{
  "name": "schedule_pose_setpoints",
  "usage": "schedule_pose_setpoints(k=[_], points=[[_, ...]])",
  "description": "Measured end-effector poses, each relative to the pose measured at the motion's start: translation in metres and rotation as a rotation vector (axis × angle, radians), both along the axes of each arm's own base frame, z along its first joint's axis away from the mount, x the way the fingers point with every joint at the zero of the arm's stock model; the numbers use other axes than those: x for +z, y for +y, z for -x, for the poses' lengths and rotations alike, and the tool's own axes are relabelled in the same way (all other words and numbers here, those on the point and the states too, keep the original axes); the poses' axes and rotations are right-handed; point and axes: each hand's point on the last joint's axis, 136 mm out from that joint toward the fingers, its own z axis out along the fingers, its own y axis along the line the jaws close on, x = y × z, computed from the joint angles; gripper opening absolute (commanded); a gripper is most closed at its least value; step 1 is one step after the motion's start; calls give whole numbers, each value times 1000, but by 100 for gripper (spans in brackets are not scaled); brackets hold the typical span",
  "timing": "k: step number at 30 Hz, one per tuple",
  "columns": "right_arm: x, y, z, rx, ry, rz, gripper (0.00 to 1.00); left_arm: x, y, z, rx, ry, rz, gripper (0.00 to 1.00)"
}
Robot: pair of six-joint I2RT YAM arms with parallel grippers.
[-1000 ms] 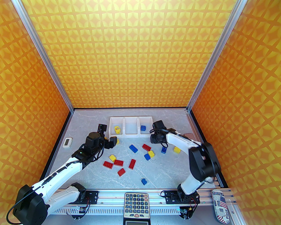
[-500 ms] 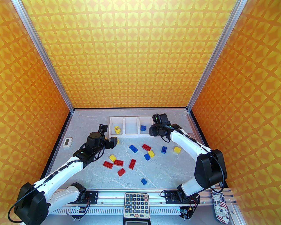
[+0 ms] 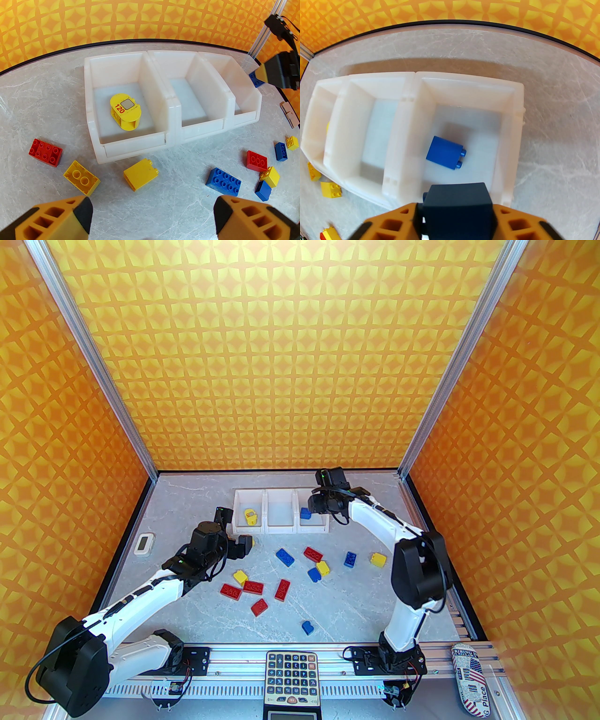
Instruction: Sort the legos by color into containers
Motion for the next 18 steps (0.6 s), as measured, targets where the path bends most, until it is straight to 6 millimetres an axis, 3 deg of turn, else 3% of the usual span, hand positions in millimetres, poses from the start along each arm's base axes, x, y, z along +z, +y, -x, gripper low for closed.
schedule_pose_setpoints(k=[9, 13, 18], points=[[-1, -2, 4, -2, -1, 2, 61, 0, 0, 0, 0, 4, -2, 94], [0, -9, 34, 0, 4, 17, 61, 1, 1, -1, 7, 3, -7, 95], [6, -4, 78, 41, -39, 13, 61, 4, 3, -3, 22, 1, -17, 96]])
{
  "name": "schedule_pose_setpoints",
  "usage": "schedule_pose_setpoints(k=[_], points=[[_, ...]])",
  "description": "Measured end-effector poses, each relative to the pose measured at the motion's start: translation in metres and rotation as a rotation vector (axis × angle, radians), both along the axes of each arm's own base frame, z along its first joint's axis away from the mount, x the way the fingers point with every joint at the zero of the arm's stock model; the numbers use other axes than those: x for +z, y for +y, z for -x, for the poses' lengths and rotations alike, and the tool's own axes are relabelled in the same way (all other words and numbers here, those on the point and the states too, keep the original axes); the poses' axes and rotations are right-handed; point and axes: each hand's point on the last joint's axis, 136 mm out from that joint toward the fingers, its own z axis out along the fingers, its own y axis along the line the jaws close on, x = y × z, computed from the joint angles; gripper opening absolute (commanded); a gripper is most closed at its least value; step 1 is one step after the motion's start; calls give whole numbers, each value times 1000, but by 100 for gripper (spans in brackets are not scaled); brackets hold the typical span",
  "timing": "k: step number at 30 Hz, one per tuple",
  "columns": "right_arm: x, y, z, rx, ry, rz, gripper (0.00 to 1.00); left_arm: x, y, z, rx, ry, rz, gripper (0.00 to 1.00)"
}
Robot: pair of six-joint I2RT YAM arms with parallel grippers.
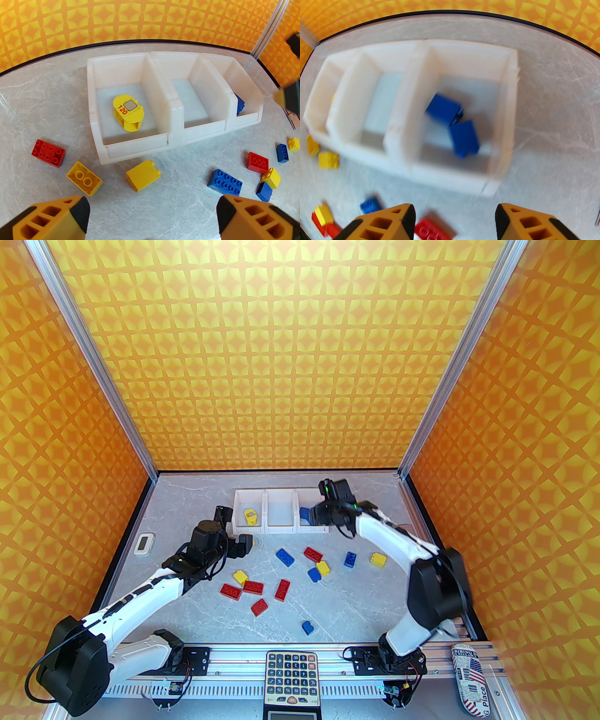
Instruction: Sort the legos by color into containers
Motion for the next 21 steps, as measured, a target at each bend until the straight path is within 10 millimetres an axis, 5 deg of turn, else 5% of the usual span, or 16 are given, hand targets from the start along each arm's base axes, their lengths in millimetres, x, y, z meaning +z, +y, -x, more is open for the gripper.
schedule_pose_setpoints(k=[8, 21], points=[[-9, -4, 35, 18, -44, -23, 61, -15, 7, -10, 49, 45, -60, 97], [2, 9, 36, 44, -94, -72, 60, -64, 59, -54, 282, 302, -125, 98]])
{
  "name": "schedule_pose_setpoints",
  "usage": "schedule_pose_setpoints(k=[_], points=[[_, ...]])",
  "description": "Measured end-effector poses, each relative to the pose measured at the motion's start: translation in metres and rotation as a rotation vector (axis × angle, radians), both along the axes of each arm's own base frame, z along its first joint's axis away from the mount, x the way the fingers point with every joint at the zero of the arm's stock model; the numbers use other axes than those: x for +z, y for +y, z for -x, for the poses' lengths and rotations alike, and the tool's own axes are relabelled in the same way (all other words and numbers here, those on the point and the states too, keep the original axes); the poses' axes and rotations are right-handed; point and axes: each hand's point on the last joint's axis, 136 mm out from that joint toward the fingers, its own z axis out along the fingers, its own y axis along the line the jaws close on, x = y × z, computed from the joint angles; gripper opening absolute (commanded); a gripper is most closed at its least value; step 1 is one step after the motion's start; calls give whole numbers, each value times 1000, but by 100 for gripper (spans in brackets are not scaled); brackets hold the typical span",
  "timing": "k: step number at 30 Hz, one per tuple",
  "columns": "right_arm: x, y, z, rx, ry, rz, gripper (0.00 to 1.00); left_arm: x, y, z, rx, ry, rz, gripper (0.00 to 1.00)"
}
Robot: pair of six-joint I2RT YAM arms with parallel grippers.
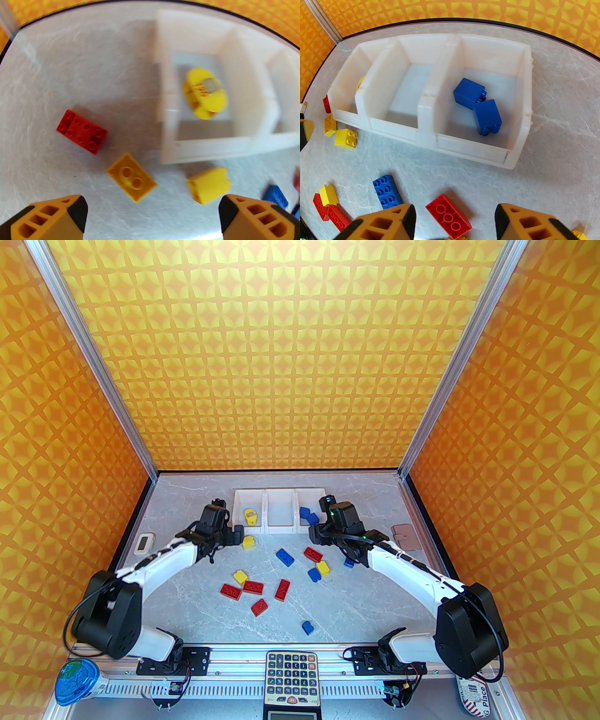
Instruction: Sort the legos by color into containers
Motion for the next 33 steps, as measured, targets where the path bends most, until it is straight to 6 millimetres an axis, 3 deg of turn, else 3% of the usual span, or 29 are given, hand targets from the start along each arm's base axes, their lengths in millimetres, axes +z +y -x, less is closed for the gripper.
schedule_pose_setpoints(k=[9, 19, 26, 33], points=[[2, 5, 2, 17, -1, -9, 60, -9, 31, -19, 183, 59, 57, 100], [24, 9, 9, 42, -45, -46, 60, -44, 46, -30, 320, 140, 96, 98], [25, 12, 11, 52, -45, -52, 60, -55, 56, -35, 383, 159, 114, 87], [30, 11, 15, 56, -48, -57, 60, -53, 64, -51, 403, 144, 124, 77]])
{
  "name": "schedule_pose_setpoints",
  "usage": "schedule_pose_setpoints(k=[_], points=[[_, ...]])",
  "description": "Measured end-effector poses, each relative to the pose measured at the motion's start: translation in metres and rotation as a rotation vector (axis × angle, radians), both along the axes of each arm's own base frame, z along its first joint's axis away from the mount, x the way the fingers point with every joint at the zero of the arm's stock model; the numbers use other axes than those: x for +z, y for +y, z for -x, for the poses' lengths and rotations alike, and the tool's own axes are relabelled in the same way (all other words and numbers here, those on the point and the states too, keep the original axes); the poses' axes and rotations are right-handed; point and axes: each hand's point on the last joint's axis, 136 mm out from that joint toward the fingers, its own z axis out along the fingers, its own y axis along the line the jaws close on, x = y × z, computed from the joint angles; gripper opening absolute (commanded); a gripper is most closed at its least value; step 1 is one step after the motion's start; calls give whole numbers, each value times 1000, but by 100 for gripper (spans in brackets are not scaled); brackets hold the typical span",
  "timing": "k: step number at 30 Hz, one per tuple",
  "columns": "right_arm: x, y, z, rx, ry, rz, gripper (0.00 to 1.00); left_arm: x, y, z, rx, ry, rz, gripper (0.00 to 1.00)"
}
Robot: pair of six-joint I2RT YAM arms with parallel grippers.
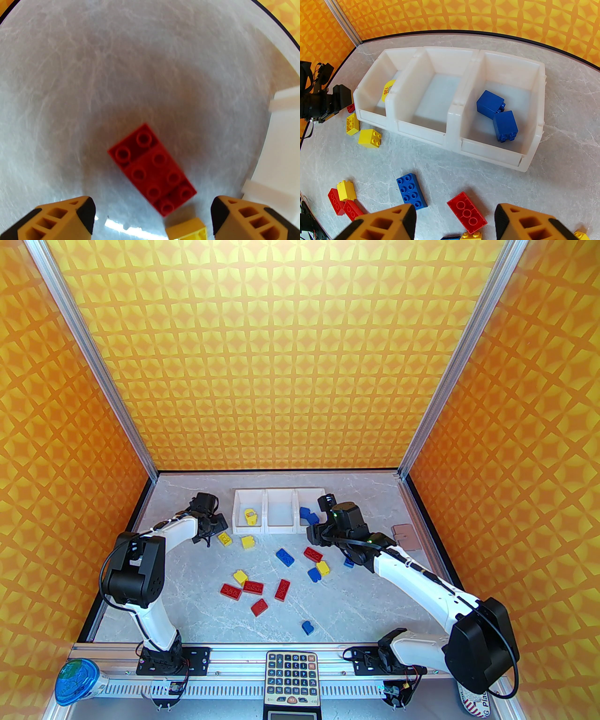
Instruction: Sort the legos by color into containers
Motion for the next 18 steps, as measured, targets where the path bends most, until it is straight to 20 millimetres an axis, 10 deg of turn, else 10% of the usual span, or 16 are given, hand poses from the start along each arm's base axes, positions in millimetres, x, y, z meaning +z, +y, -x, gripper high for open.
schedule_pose_setpoints(k=[18], points=[[0, 2, 3, 10, 5, -2, 60, -19, -1, -15, -52, 65, -27, 64]])
